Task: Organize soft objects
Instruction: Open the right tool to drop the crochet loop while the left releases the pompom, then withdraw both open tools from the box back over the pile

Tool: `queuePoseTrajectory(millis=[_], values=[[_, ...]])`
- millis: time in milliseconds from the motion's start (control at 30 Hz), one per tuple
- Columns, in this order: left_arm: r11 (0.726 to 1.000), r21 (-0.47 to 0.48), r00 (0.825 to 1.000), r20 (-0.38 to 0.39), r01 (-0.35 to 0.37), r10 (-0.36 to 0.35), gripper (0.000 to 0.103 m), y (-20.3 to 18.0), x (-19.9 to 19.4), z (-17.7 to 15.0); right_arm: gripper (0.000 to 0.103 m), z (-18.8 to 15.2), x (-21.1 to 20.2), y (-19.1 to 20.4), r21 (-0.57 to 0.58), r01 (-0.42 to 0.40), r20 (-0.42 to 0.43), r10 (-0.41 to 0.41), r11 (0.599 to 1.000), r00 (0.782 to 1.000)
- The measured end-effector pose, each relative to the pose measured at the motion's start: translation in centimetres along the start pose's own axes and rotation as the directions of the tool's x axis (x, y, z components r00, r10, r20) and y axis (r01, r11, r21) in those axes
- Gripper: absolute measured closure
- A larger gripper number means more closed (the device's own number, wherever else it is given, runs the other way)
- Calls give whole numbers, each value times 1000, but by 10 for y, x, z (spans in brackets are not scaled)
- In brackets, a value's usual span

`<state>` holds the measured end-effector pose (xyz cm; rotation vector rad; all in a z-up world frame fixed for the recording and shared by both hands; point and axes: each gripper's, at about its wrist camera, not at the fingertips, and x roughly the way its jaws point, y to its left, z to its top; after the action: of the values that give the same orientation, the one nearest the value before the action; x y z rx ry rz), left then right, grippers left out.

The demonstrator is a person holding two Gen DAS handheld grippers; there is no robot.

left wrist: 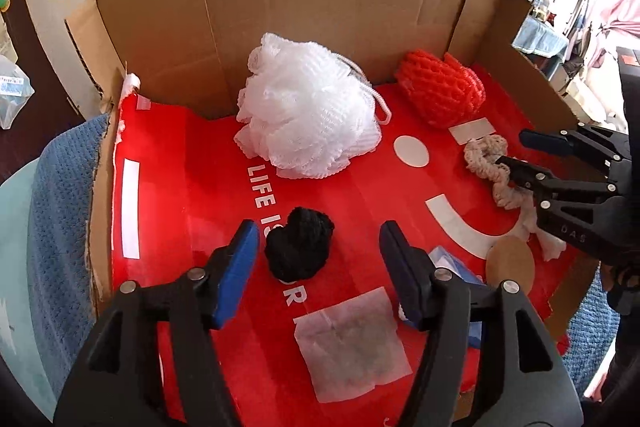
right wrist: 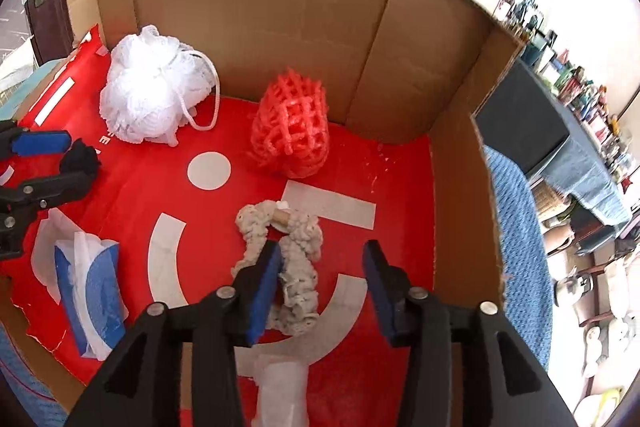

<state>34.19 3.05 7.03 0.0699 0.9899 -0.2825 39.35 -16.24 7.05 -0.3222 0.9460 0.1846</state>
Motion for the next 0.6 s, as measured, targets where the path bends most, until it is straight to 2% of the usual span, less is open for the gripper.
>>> queuePoseTrajectory(millis=[67,200,233,367,500,600], values=[[1000,-1,1000,13,-1,1,39,-1,-6,-1,54,-1,-5,2,0,7,10,-7,1000,1000],[1000,4,999,42,4,-4,35,-4,-19,-4,39,0,-16,2,-4,44,41,-44,999,998],[1000,6,999,49,4,-5,34,-5,-23,-5,39,0,-19,3,-3,47,47,-47,999,998],[1000,8,996,87,11,-12,28,-11,-40,-11,39,-2,-36,2,16,32,77,-33,999,996],[1000,4,990,142,14,-15,28,-16,-63,-18,29,-8,-58,0,36,12,128,-16,999,992],[1000,1,983,181,9,-9,26,-22,-82,-24,26,-13,-79,-1,48,-13,176,4,999,984]])
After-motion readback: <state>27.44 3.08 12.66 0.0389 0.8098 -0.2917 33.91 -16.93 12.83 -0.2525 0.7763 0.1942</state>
